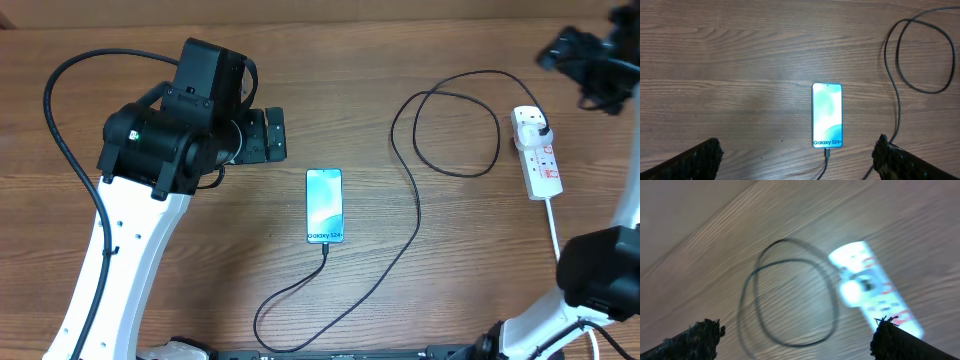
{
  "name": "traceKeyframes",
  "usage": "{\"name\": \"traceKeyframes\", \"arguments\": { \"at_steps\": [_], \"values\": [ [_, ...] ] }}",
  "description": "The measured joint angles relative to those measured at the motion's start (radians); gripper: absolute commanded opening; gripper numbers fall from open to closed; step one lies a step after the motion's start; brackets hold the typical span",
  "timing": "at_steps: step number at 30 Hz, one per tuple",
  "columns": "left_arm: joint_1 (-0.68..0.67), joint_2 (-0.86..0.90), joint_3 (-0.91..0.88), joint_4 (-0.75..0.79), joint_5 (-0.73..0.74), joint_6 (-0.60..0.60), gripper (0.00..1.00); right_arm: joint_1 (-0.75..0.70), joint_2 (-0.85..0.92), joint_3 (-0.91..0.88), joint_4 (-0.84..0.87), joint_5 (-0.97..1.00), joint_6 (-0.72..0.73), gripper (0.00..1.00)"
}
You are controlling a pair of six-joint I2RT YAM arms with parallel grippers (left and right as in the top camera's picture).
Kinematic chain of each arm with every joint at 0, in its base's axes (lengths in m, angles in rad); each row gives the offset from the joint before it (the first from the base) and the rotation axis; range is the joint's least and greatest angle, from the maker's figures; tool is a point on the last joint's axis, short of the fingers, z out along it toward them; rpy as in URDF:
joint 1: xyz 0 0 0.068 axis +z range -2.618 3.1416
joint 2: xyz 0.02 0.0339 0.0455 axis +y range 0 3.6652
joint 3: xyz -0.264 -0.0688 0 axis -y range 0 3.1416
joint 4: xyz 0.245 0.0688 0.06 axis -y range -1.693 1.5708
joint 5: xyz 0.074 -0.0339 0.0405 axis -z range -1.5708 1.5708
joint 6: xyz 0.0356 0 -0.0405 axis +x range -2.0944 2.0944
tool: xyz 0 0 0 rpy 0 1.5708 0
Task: Plug charger to phone and switch on socket
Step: 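Move the right gripper over the white power strip's orange switch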
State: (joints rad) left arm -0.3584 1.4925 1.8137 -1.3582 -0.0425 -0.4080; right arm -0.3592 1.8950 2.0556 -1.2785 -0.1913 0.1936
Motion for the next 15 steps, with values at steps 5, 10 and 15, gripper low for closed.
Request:
{"name": "traceKeyframes", "arguments": {
  "at_steps": [5,10,15],
  "values": [
    [0.000,0.000,0.000,0.000,0.000,0.000,0.99,-0.166,0.000,-0.006,0.004,-0.070,-0.077,1.00],
    [0.000,0.000,0.000,0.000,0.000,0.000,1.00,-0.238,-0.001,-0.157,0.076,-0.104,-0.155,1.00],
    [0.000,0.000,0.000,0.000,0.000,0.000,1.00,-0.228,-0.001,-0.347,0.203,-0.164,-0.224,1.00]
  ]
}}
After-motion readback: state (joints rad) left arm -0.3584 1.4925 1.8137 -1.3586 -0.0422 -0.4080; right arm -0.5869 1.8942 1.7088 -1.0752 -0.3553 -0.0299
